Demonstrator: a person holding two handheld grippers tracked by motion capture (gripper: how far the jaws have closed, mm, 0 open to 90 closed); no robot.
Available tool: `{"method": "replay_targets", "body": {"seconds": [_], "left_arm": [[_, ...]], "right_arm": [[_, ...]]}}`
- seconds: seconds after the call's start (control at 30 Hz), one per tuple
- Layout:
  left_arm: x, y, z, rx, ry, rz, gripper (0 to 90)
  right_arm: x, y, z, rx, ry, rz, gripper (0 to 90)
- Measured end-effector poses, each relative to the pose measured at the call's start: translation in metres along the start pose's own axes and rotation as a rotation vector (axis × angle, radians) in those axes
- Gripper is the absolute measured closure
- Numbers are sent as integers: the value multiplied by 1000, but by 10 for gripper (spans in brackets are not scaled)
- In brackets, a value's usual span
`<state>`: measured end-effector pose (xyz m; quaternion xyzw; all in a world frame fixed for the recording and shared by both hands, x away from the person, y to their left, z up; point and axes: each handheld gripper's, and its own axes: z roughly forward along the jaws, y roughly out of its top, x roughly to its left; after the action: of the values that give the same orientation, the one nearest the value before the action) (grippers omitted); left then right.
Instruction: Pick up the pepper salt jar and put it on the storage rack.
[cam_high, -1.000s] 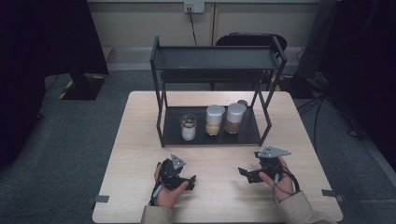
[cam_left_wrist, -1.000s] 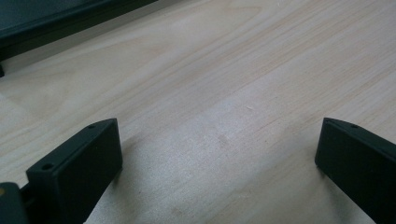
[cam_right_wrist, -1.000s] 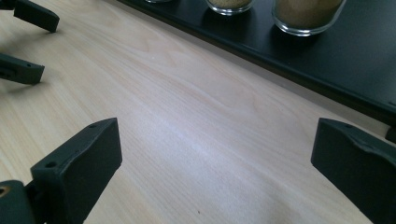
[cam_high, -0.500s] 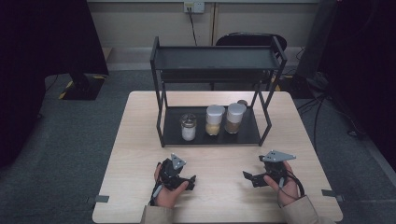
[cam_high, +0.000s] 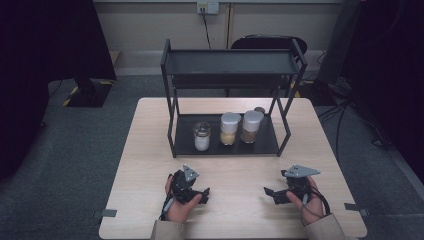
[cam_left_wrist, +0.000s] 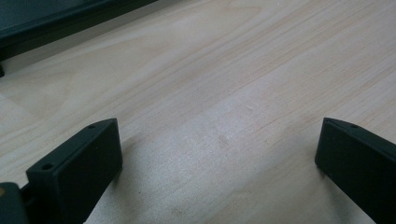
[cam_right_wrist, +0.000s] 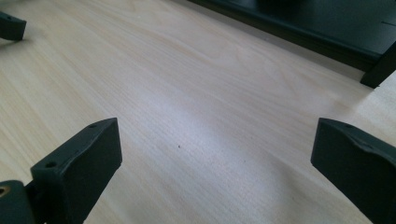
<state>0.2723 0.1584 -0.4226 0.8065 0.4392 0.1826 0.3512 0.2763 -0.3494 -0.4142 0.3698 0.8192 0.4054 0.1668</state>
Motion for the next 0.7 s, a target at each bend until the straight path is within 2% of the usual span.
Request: {"method": "replay_targets", "body": {"seconds": [0.7], "left_arm": [[0, 0, 0, 0, 0, 0, 0]], "right_arm": [[3, -5, -1, 50, -22, -39, 9]]}}
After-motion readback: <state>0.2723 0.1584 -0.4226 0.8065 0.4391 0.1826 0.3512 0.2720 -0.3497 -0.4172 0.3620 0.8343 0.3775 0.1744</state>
